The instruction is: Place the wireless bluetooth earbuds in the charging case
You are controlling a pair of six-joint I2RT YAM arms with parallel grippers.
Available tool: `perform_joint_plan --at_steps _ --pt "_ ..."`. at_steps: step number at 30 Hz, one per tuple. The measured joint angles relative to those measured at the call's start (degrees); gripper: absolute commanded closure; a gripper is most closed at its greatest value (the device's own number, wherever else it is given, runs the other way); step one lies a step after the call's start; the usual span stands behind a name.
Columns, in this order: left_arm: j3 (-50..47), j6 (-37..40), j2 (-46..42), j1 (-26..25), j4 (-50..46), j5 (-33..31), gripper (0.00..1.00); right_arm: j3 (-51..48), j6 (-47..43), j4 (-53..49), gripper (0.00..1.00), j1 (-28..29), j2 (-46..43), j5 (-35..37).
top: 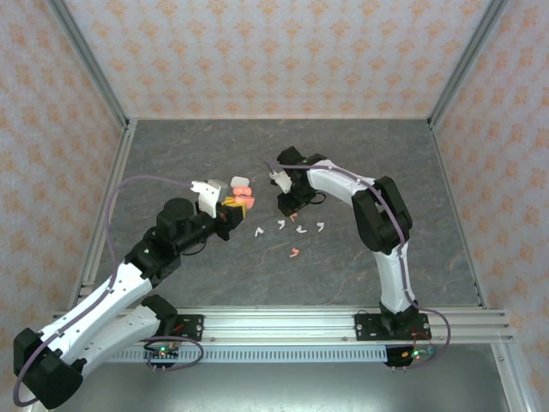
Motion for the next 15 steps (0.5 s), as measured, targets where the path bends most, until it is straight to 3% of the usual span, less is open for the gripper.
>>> perform_joint_plan --at_steps 15 --pt "0.0 0.0 0.0 0.0 -0.2 -0.1 1.00 -3.5 -0.2 1.9 0.69 0.0 -0.7 0.0"
